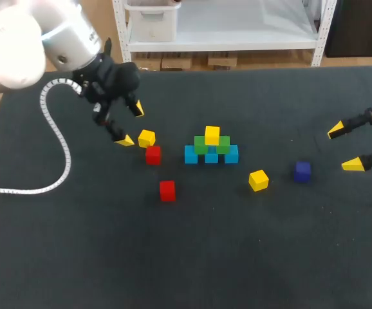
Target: Place the blue cubes, place green cubes on the blue cubes, place the yellow cubes on the green cubes, then place the red cubes on the yellow cubes, and place purple cube on the red cubes.
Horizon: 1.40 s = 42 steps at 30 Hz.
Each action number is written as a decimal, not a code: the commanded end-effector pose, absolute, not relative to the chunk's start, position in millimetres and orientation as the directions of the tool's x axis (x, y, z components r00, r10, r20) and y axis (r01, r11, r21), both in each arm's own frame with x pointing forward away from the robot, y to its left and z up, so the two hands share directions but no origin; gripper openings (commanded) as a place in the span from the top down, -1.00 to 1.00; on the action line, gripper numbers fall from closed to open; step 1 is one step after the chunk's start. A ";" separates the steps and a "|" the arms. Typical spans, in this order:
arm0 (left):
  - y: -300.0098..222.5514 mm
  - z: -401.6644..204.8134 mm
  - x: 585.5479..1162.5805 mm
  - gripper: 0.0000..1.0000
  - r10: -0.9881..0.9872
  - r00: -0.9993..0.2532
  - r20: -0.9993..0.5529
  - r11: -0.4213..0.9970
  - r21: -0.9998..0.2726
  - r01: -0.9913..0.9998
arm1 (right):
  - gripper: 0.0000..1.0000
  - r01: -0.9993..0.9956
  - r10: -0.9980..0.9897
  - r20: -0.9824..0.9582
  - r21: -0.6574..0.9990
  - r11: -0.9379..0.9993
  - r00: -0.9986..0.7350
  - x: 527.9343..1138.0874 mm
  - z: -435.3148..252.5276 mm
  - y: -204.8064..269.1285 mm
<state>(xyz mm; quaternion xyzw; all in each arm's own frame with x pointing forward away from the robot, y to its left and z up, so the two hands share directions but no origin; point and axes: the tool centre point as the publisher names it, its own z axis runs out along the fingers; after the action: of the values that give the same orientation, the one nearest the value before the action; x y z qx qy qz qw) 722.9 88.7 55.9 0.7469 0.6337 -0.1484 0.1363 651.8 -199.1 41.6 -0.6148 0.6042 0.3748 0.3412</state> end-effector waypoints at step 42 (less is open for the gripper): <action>70.0 -2.0 767.6 -0.29 0.852 0.302 -0.427 -0.316 0.040 0.948 | -1.00 -0.999 -0.486 -0.874 0.033 -0.037 -0.010 652.1 41.3 -198.9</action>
<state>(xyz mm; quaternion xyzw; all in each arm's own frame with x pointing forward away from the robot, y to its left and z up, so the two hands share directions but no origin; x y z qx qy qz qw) 762.9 71.3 0.1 0.7930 0.5685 -0.1633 0.1463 651.8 -199.1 41.7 -0.6148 0.6042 0.3748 0.3412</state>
